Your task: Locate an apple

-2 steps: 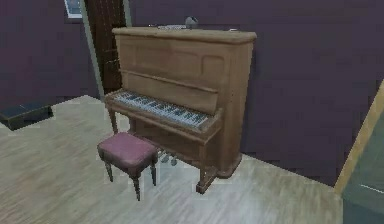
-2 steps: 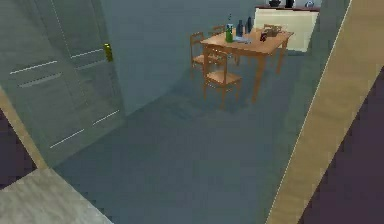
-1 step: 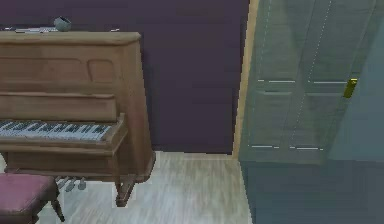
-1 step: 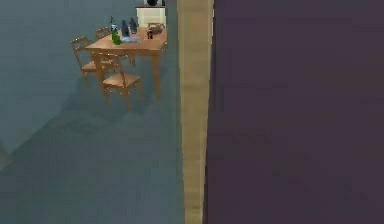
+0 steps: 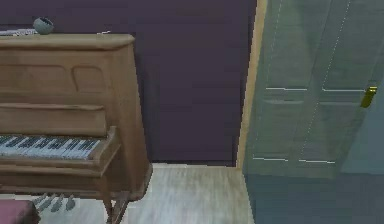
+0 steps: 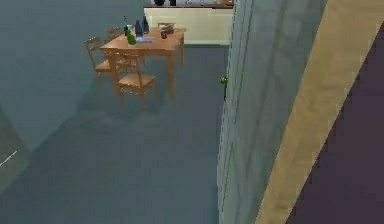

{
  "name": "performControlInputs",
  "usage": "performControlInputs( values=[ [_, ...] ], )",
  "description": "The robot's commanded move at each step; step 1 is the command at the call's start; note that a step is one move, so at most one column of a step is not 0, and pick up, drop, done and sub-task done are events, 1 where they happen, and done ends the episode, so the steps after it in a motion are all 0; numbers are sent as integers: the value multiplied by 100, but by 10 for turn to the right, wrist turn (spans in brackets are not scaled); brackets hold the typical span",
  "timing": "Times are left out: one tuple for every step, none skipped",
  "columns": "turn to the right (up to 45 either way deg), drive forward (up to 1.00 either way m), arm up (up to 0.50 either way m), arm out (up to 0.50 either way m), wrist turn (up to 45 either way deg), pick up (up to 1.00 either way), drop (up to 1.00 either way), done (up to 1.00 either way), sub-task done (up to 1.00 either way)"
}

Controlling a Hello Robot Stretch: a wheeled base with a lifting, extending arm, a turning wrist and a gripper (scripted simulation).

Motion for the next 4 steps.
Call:
performControlInputs(
  values=[
    [-450,0,0,0,0,0,0,0,0],
    [-390,0,0,0,0,0,0,0,0],
    [0,15,0,0,0,0,0,0,0],
    [450,0,0,0,0,0,0,0,0]
  ],
)
